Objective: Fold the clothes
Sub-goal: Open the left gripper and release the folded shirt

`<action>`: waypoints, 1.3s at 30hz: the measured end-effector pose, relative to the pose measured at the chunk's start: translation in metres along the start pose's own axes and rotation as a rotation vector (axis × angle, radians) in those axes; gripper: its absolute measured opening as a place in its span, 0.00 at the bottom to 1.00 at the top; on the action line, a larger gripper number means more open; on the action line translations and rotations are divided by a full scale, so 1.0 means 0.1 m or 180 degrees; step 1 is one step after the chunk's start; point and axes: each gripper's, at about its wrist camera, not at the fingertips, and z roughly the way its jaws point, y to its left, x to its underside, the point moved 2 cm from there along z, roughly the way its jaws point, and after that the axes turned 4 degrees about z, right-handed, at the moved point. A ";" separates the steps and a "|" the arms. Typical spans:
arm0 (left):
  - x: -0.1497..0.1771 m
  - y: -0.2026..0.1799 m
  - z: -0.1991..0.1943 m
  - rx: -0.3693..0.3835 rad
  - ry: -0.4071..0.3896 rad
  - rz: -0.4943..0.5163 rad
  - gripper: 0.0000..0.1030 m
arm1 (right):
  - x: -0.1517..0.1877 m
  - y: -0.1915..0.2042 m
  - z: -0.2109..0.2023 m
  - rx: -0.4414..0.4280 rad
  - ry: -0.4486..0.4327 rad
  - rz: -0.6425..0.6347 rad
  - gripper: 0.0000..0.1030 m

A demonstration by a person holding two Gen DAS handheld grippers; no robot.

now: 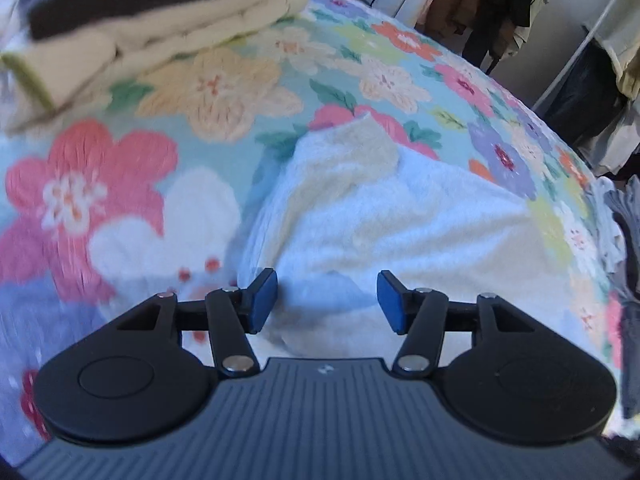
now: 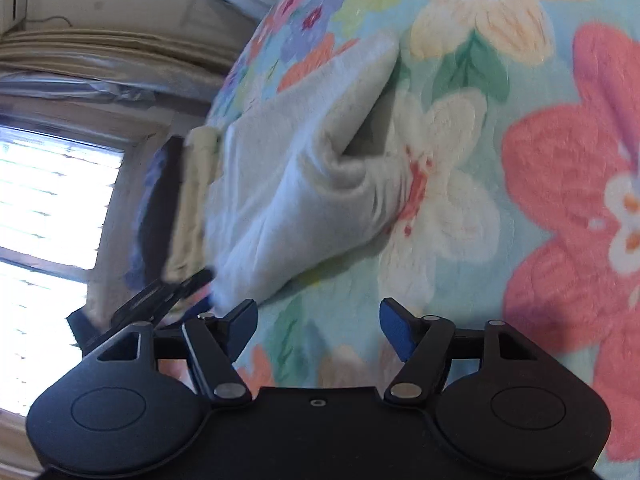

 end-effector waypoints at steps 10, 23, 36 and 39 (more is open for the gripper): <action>0.02 0.38 0.15 0.0638 0.0195 -0.0962 0.62 | -0.05 0.35 0.25 -0.0288 0.0069 0.0471 0.85; 0.38 0.33 0.35 0.0891 0.0190 -0.1542 0.67 | -0.15 0.17 0.28 0.0308 -0.0574 0.0193 0.47; 0.40 0.19 0.30 0.1068 0.0392 -0.1262 0.43 | 0.01 0.26 -0.07 0.0691 -0.0876 -0.1650 0.23; 0.44 -0.01 0.20 0.0924 0.0383 -0.0886 0.43 | -0.04 0.14 -0.13 0.0676 -0.0941 -0.1488 0.24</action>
